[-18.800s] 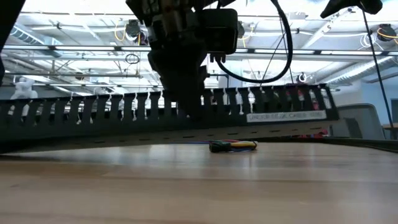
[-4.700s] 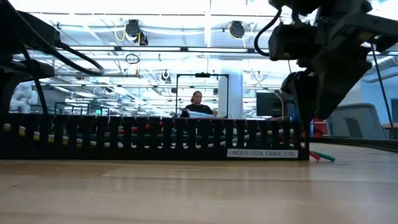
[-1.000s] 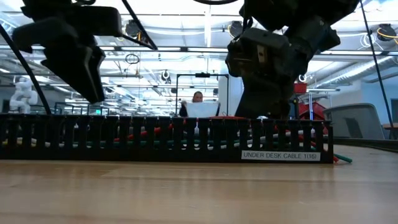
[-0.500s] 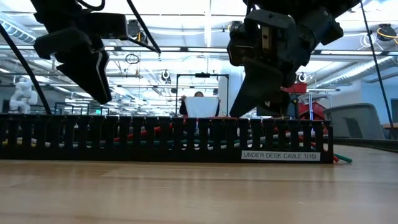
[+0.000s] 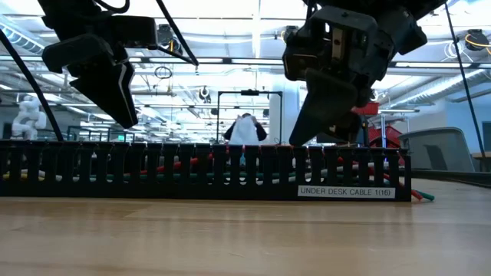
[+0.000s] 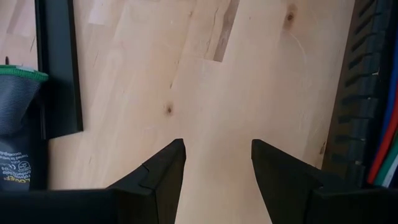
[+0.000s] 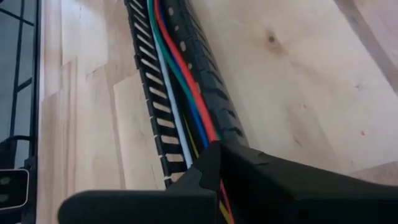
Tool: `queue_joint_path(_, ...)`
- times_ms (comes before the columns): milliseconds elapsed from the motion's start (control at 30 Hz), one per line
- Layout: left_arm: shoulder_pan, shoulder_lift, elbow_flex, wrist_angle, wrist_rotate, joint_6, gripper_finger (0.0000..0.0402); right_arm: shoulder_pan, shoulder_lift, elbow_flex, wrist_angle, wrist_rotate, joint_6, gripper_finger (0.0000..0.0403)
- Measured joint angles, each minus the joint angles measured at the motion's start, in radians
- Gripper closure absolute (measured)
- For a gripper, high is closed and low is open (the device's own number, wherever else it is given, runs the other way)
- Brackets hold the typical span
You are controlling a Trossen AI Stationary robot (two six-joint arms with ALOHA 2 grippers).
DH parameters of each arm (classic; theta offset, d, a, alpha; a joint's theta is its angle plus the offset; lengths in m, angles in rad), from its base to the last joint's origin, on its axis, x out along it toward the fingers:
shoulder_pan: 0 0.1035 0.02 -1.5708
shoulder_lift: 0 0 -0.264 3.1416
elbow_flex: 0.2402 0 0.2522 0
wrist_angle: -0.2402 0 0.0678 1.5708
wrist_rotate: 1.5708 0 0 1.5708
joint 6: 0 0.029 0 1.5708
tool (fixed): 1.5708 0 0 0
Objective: Ziptie cables
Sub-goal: Put the cable wires into the black cable duct
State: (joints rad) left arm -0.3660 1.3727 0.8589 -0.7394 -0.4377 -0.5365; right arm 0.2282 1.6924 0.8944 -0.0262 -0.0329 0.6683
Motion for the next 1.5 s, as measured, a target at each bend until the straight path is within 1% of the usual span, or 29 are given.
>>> queue_joint_path(200, 0.000, 0.000, 0.000, 0.001, 0.000, 0.000, 0.0214, 0.029, 0.003, 0.000, -0.002, -0.029, 0.001, 0.0403)
queue_joint_path(300, 0.000, 0.000, 0.000, 0.002, -0.004, 0.000, 0.0214, 0.051, 0.028, 0.000, -0.019, -0.026, 0.021, 0.0403)
queue_joint_path(400, 0.000, 0.000, 0.000, 0.010, -0.005, -0.001, 0.0214, 0.063, 0.047, -0.002, 0.010, -0.025, 0.043, 0.0403)
queue_joint_path(467, 0.000, 0.000, 0.000, 0.010, -0.006, -0.005, 0.0214, 0.068, 0.031, 0.000, 0.086, -0.010, 0.029, 0.0403)
queue_joint_path(500, -0.001, 0.000, 0.000, 0.009, -0.006, -0.006, 0.0214, 0.070, 0.017, 0.011, 0.086, 0.016, 0.016, 0.0403)
queue_joint_path(533, -0.001, 0.000, 0.000, 0.010, -0.007, -0.006, 0.0214, 0.070, 0.005, 0.023, 0.074, 0.049, 0.002, 0.0403)
queue_joint_path(600, -0.001, 0.000, 0.000, 0.009, -0.008, -0.006, 0.0214, 0.069, -0.001, 0.038, 0.045, 0.080, -0.026, 0.0403)
queue_joint_path(767, -0.001, 0.000, 0.000, 0.014, -0.008, -0.006, 0.0214, 0.067, 0.015, 0.043, 0.011, 0.096, -0.046, 0.0403)
queue_joint_path(867, -0.001, 0.000, 0.000, 0.019, -0.008, -0.006, 0.0214, 0.069, 0.043, 0.043, -0.023, 0.129, -0.027, 0.0403)
queue_joint_path(1067, -0.001, 0.000, 0.000, 0.021, -0.008, -0.006, 0.0214, 0.068, 0.056, 0.042, 0.001, 0.136, -0.030, 0.0403)
queue_joint_path(1233, -0.001, 0.000, 0.000, 0.021, -0.009, -0.006, 0.0214, 0.068, 0.018, 0.055, 0.000, 0.139, -0.083, 0.0403)
queue_joint_path(1500, -0.001, 0.000, 0.000, 0.025, -0.009, -0.006, 0.0214, 0.068, 0.031, 0.063, -0.040, 0.143, -0.106, 0.0403)
